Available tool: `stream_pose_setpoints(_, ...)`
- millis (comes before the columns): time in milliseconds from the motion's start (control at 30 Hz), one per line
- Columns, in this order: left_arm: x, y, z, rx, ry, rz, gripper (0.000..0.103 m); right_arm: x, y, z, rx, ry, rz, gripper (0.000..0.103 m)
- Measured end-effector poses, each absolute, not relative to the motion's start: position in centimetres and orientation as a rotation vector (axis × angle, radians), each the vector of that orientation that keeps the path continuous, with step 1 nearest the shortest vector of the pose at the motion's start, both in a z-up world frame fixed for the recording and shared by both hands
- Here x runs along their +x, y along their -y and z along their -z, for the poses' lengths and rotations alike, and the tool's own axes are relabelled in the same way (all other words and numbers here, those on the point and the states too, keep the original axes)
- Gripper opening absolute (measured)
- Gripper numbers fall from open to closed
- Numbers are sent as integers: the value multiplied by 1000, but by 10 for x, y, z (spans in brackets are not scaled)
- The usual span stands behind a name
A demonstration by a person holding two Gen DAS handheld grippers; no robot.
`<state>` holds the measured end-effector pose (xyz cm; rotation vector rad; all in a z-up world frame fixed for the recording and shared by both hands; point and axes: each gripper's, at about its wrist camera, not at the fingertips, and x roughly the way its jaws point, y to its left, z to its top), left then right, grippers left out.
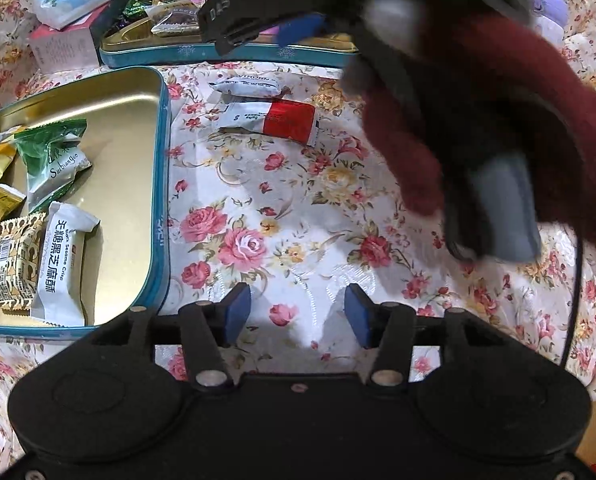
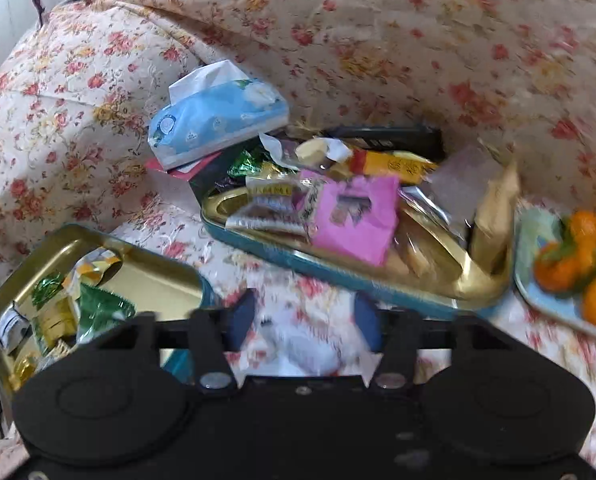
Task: Organize snacks
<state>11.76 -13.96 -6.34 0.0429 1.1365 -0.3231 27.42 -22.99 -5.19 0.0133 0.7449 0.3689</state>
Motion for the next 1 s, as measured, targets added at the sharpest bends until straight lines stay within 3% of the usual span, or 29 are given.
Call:
stream_pose_setpoints(67, 117, 140, 63, 42, -1135, 317, 58, 287, 217, 55, -41, -766, -382, 23)
stream_pose_setpoints(167, 117, 140, 63, 39, -1135, 314, 58, 296, 204, 62, -86, -780, -401, 10)
stream_pose_setpoints(333, 118, 140, 63, 31, -1137, 316, 58, 292, 196, 82, -170, -830, -426, 8)
stream_pose_setpoints(800, 120, 139, 65, 52, -1137, 322, 58, 204, 276, 76, -106, -876, -338, 12)
stream_pose_setpoints(833, 120, 140, 65, 56, -1137, 322, 58, 194, 284, 72, -80, -856, -330, 15)
stream_pose_setpoints(867, 120, 140, 65, 62, -1136, 323, 58, 186, 292, 69, -53, -832, -325, 28)
stream_pose_setpoints(900, 120, 141, 65, 67, -1135, 324, 58, 178, 300, 66, -25, -813, -313, 34)
stream_pose_setpoints(1000, 120, 142, 65, 75, -1138, 325, 58, 161, 318, 61, -16, -798, -280, 37)
